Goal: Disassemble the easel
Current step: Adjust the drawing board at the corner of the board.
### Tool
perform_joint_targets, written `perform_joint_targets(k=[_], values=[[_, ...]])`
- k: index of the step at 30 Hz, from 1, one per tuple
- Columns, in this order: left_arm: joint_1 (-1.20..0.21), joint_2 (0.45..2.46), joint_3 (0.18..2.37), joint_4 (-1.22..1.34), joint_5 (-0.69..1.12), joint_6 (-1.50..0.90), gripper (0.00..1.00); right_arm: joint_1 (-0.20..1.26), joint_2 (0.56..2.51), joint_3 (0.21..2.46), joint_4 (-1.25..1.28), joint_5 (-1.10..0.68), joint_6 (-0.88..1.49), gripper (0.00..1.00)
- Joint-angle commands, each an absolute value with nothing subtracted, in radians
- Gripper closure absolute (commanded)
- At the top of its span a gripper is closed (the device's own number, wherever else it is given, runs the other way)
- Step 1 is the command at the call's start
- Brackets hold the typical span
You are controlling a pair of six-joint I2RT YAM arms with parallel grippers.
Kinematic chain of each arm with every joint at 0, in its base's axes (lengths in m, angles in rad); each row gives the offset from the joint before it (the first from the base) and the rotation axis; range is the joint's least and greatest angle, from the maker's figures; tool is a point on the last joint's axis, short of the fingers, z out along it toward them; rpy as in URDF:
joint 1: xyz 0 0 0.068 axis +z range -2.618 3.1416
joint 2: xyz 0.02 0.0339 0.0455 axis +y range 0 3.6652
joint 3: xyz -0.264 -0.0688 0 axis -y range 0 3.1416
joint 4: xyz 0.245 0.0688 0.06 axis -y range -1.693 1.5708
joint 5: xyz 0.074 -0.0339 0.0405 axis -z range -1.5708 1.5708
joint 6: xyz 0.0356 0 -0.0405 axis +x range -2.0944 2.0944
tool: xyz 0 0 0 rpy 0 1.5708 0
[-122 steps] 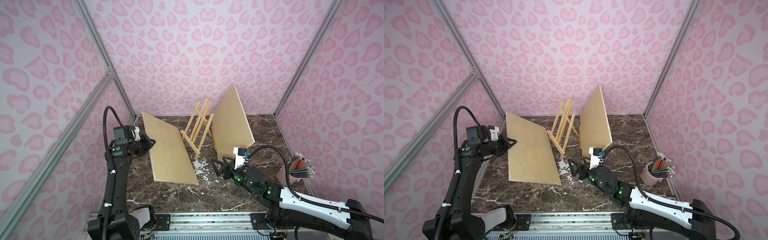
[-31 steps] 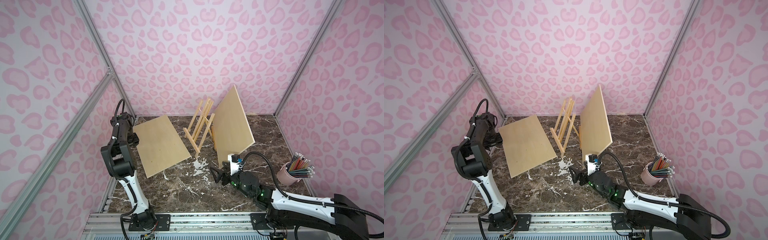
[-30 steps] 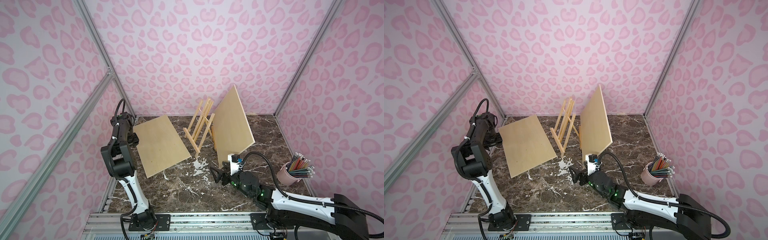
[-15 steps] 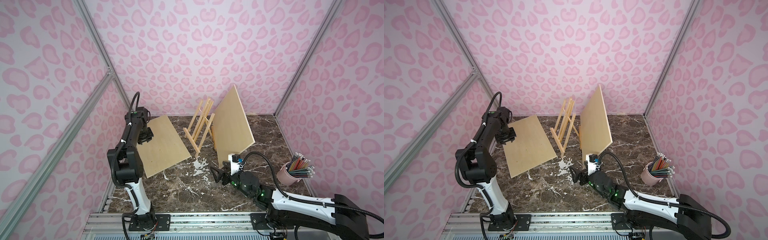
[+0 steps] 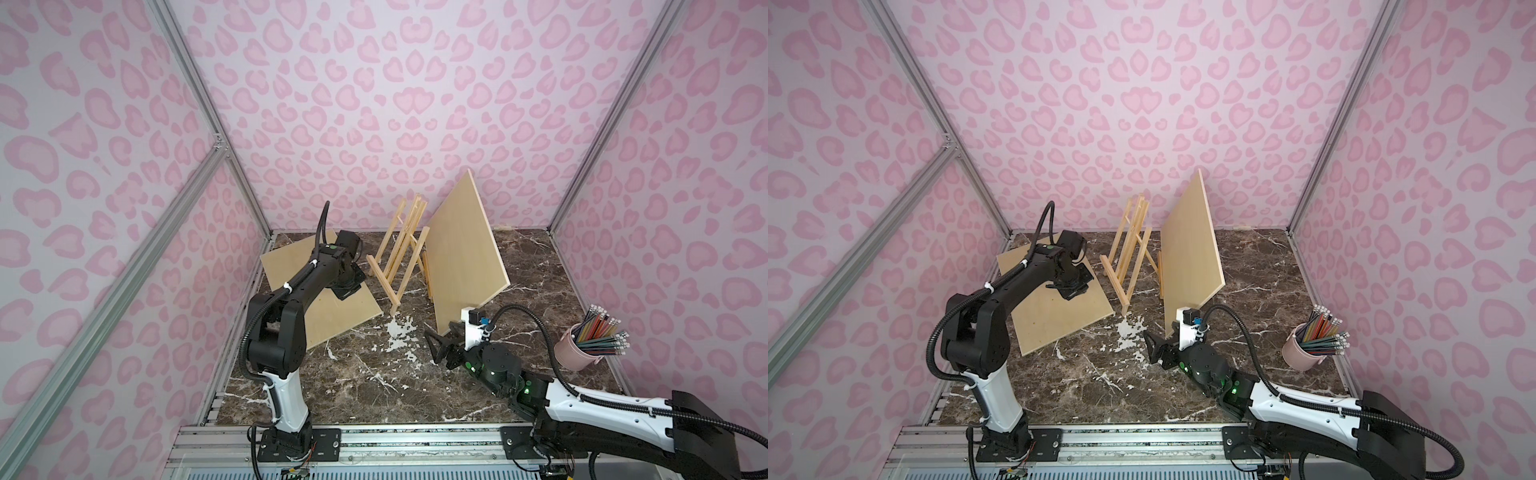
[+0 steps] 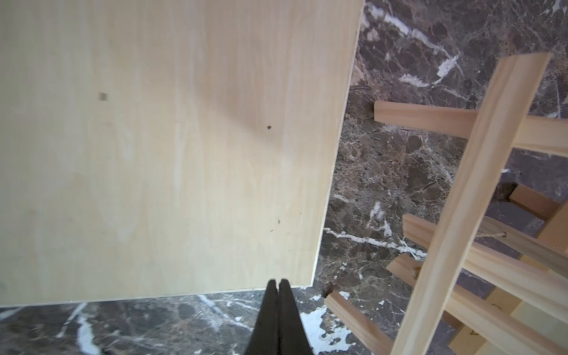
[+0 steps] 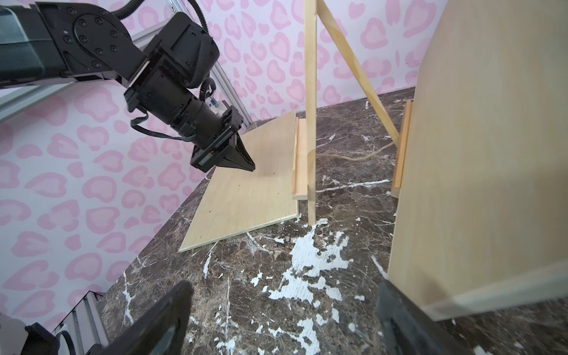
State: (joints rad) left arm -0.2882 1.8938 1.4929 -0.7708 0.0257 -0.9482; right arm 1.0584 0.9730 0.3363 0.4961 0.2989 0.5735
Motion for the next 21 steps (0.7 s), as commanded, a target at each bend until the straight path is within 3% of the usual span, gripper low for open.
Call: perform_joint_targets(k=[1,9,21], values=[[-0.295,1.922,1.434,-0.544,0.086,-1.063,0.98,1.058,0.984,0.334,0.527,0.318,0.563,0.06],[-0.34,2.03,1.449,-0.389,0.109,-1.138,0.98,1.058,0.996,0.341,0.525,0.311,0.556,0.07],[-0.344,2.098,1.442,-0.405,0.106,-1.153,0.98,1.058,0.988,0.339,0.526,0.317,0.548,0.07]])
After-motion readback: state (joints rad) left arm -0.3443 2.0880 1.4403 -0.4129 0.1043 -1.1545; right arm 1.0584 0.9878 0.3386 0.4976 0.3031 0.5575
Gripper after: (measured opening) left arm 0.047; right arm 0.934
